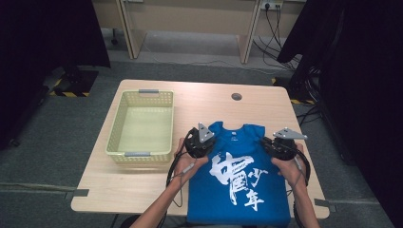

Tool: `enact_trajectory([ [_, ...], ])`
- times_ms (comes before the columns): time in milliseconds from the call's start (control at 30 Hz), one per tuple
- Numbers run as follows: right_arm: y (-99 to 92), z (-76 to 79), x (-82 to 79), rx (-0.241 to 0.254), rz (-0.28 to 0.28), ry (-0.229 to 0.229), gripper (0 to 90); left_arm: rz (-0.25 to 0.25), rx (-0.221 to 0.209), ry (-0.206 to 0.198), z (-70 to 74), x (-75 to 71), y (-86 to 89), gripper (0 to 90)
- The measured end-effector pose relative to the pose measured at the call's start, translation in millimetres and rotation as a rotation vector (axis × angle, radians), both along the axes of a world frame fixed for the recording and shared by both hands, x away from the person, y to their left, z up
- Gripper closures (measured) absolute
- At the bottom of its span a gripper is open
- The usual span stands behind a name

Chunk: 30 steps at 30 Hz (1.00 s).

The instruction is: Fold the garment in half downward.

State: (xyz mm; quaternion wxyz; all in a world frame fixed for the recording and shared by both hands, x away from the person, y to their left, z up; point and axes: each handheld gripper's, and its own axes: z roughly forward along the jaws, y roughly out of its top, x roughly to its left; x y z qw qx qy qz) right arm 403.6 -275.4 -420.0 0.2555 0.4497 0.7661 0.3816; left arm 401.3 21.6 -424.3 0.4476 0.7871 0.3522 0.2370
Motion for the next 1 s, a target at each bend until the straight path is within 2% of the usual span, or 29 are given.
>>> enact_trajectory([
  [100,0.8,6.4,-9.0,-0.006,0.009,-0.022,80.8,-0.001,-0.001,-0.015,-0.9,-6.7,6.1,80.2],
  [233,1.5,1.5,-14.1,-0.010,0.024,0.001,78.6,-0.009,0.014,0.006,-11.0,-10.1,7.6,79.8],
  [333,-1.6,-7.2,-7.7,0.017,-0.001,0.039,69.1,0.000,0.016,0.026,-18.7,-6.7,7.3,79.4],
  [467,-4.9,-19.5,5.9,0.010,-0.066,0.072,51.2,0.007,0.021,0.047,-24.8,-2.1,8.2,79.3],
  [600,-3.3,-33.1,21.9,-0.002,-0.132,0.138,33.4,0.012,0.025,0.053,-26.1,-0.5,8.8,79.3],
  [633,-2.1,-36.4,25.8,-0.001,-0.142,0.160,31.3,0.012,0.030,0.054,-26.3,-0.3,8.8,79.3],
  [700,0.7,-41.7,33.0,-0.002,-0.141,0.174,26.9,0.013,0.028,0.057,-26.6,0.1,8.9,79.3],
  [833,6.3,-49.0,46.4,0.000,-0.140,0.232,22.5,0.017,0.034,0.070,-27.2,2.9,8.5,79.1],
  [867,8.0,-50.7,48.5,-0.007,-0.133,0.224,22.5,0.021,0.034,0.069,-27.4,3.6,8.2,78.9],
  [900,9.1,-51.0,50.0,-0.014,-0.132,0.217,25.3,0.023,0.035,0.070,-27.5,4.3,8.2,78.8],
  [1000,10.7,-49.1,49.5,-0.012,-0.079,0.211,45.7,0.025,0.042,0.075,-29.2,5.8,7.0,78.5],
])
